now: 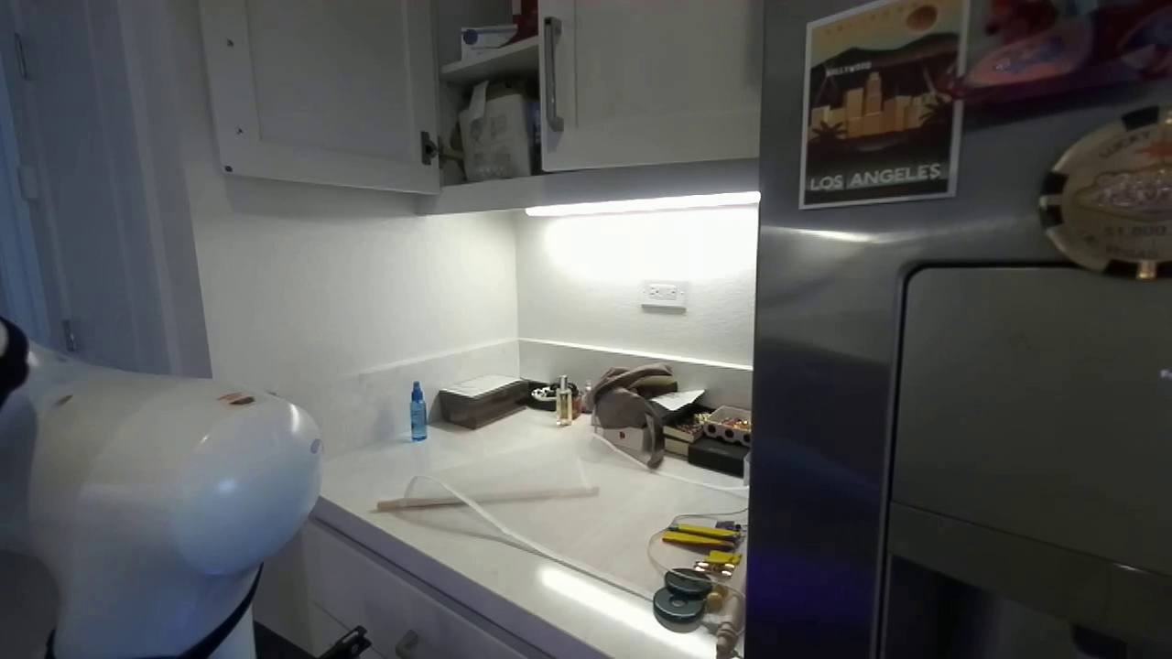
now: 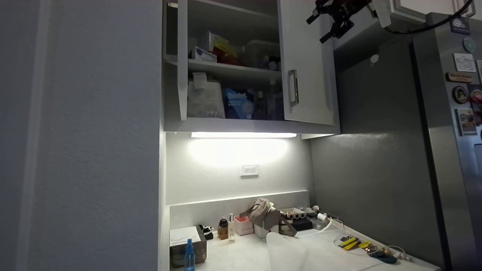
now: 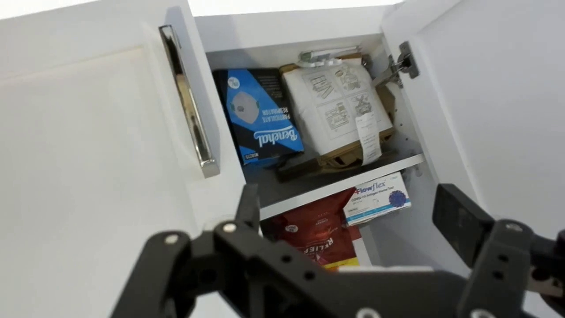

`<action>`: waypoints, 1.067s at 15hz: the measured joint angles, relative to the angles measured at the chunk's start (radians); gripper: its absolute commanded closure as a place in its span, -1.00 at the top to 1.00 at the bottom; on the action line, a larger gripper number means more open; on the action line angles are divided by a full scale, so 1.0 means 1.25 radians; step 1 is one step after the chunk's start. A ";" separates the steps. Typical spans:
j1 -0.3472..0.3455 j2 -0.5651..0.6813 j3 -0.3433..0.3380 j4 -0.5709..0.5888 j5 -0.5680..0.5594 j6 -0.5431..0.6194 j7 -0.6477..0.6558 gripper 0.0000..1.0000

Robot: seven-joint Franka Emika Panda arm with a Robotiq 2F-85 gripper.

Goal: Open the left and right cabinet doors, then close the right and left cabinet doors

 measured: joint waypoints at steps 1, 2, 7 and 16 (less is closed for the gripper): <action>0.010 -0.001 -0.008 0.013 0.017 -0.029 -0.011 1.00; 0.019 -0.002 -0.014 0.024 0.031 -0.054 -0.021 1.00; 0.048 -0.002 -0.027 0.058 0.099 -0.124 -0.075 1.00; 0.086 0.003 -0.053 0.085 0.137 -0.193 -0.197 1.00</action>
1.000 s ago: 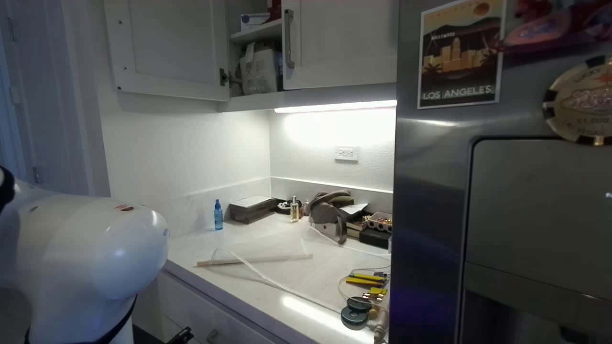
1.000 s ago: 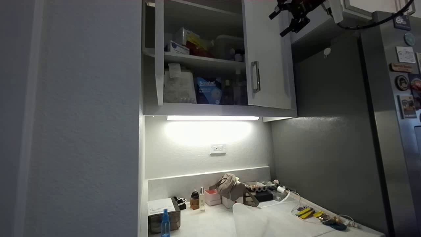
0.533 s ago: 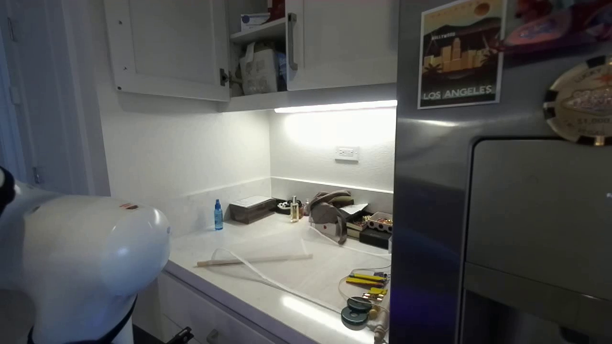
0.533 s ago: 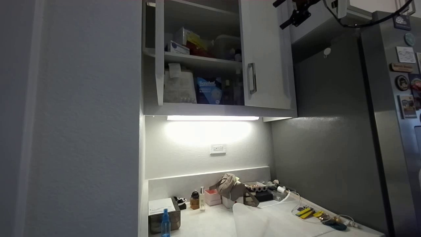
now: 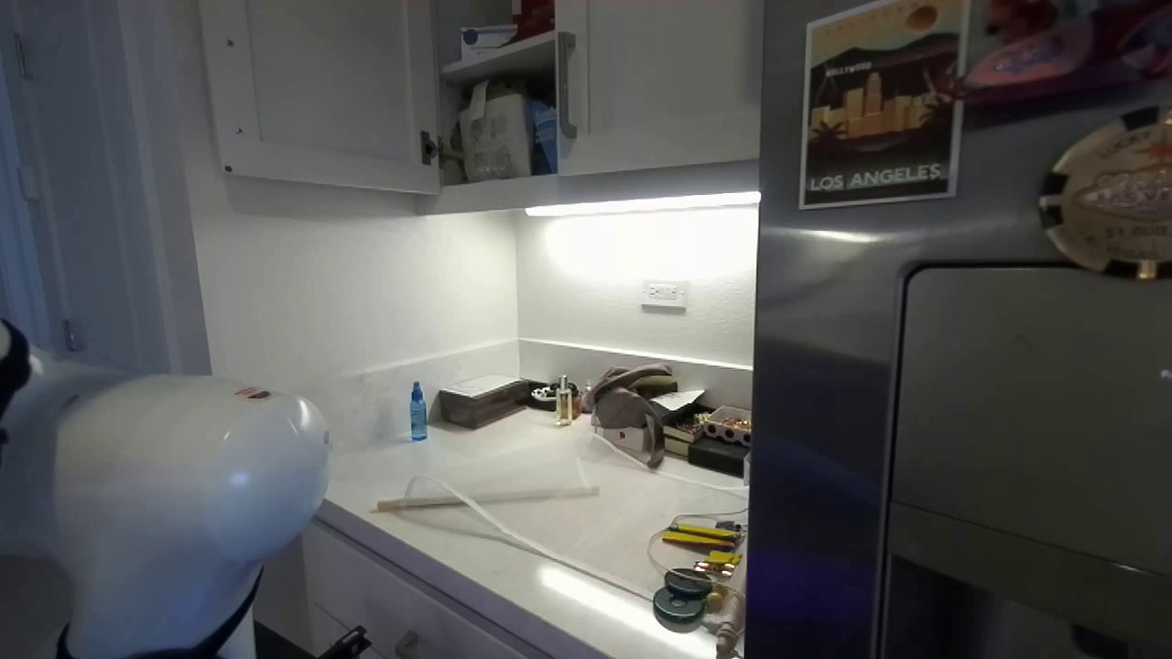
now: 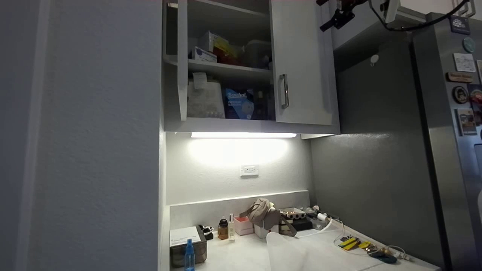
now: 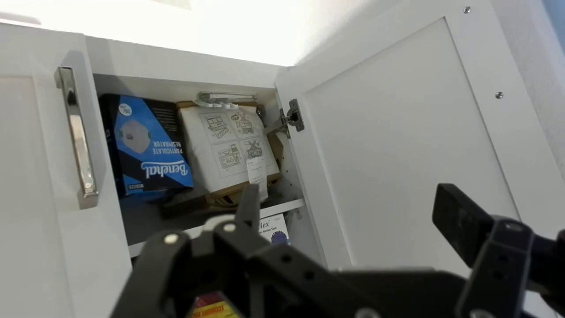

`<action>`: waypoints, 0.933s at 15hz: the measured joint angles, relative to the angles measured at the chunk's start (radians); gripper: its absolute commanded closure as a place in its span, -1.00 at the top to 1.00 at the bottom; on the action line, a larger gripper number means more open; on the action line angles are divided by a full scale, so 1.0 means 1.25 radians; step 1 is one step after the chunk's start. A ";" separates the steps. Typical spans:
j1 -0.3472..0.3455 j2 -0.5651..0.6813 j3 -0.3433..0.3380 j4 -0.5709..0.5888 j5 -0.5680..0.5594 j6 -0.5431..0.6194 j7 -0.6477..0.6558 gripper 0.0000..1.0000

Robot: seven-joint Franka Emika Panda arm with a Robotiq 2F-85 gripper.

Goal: Open the left and right cabinet doors, then close the right and left cabinet doors

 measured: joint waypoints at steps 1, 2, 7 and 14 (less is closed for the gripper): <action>0.000 0.001 -0.002 0.003 0.000 -0.004 -0.004 1.00; 0.000 0.002 -0.002 0.004 0.000 -0.006 -0.008 1.00; -0.001 0.003 -0.002 0.004 0.000 -0.007 -0.009 1.00; 0.020 -0.001 -0.014 -0.017 0.034 0.007 -0.123 1.00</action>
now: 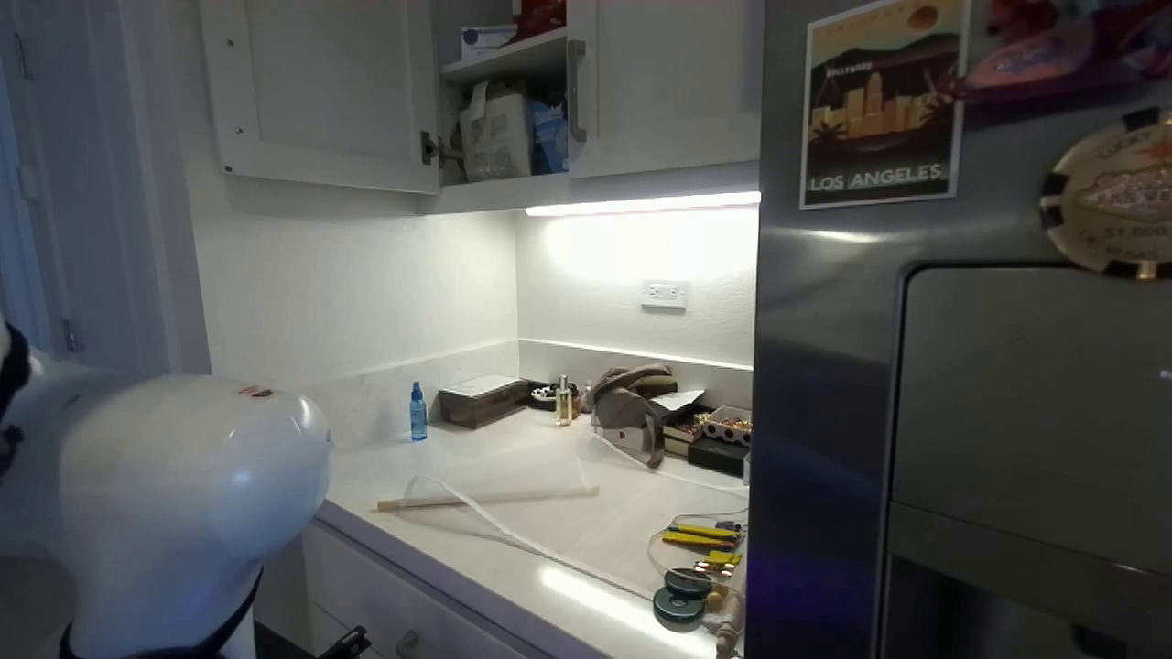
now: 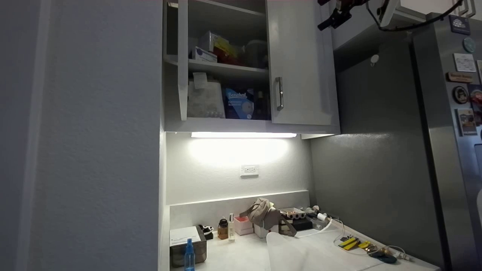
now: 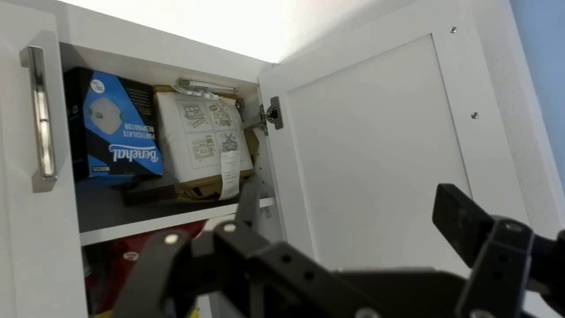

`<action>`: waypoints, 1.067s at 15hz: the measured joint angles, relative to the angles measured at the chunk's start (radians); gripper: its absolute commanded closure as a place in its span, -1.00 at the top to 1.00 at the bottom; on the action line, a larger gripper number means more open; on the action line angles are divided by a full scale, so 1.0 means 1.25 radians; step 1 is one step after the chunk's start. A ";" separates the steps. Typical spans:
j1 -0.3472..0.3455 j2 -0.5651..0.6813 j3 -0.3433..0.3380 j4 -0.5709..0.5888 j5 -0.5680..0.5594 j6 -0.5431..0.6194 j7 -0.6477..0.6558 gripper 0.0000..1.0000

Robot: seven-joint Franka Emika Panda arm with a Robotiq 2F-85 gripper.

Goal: Open the left and right cabinet doors, then close the right and left cabinet doors

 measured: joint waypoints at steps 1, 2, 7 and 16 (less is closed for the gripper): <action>0.005 -0.008 -0.005 -0.047 0.014 0.027 -0.047 1.00; 0.013 -0.016 -0.011 -0.100 0.027 0.056 -0.097 1.00; 0.072 -0.018 -0.027 -0.352 0.111 0.219 -0.336 1.00; 0.158 0.077 0.040 -0.472 0.366 0.402 -0.692 1.00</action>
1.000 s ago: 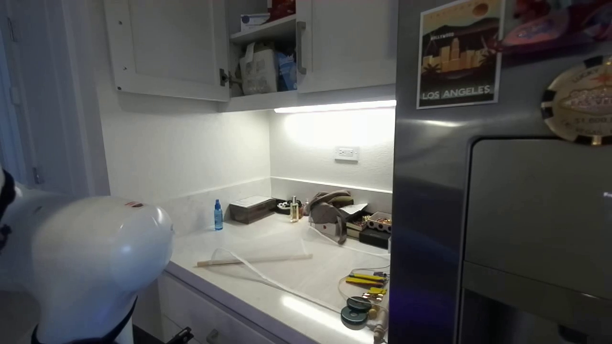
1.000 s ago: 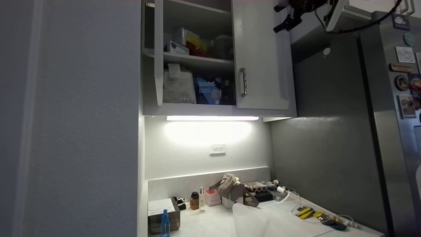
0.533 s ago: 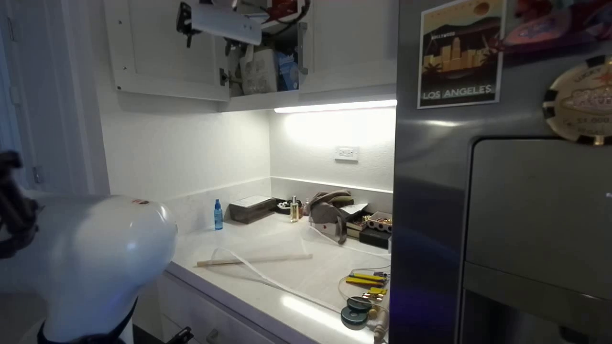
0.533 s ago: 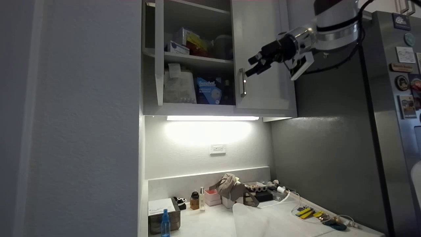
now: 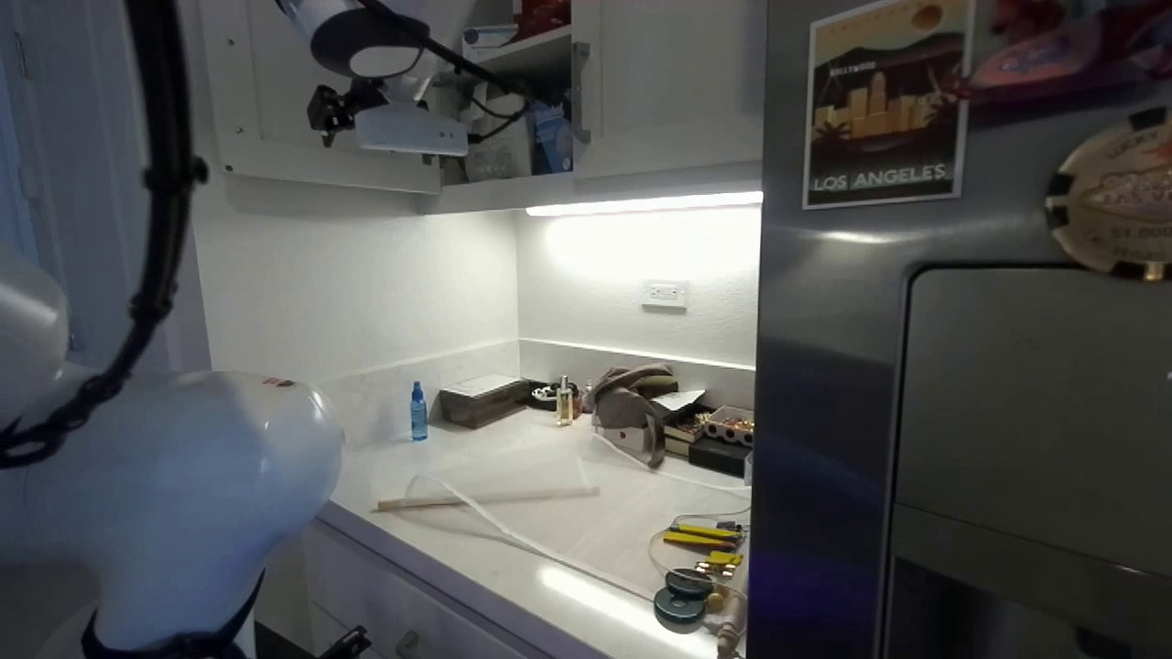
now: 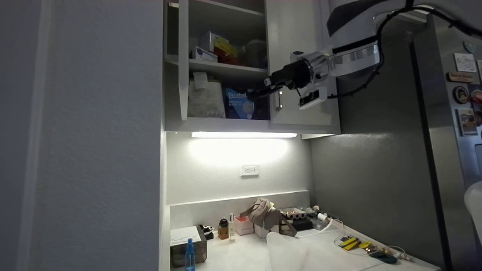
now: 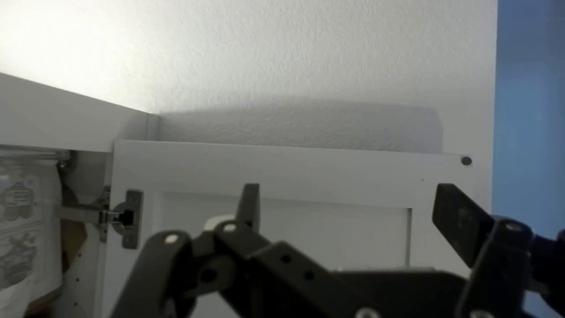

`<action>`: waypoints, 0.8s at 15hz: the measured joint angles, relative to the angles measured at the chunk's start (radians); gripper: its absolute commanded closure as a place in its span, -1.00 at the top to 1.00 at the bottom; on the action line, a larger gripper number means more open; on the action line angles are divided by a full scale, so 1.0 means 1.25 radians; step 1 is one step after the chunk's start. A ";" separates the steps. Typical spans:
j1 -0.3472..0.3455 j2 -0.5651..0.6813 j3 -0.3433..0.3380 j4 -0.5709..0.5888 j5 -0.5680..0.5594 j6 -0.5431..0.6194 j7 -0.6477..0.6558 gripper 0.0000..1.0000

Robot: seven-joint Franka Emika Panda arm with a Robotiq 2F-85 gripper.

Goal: Open the left and right cabinet doors, then close the right and left cabinet doors

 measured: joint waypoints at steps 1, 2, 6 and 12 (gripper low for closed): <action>-0.005 0.001 0.015 0.006 0.013 -0.001 -0.009 1.00; -0.013 0.000 0.029 0.013 0.024 -0.002 -0.014 1.00; -0.053 -0.021 0.084 0.031 0.040 -0.010 -0.014 1.00; -0.110 -0.061 0.159 0.054 0.039 -0.013 0.016 1.00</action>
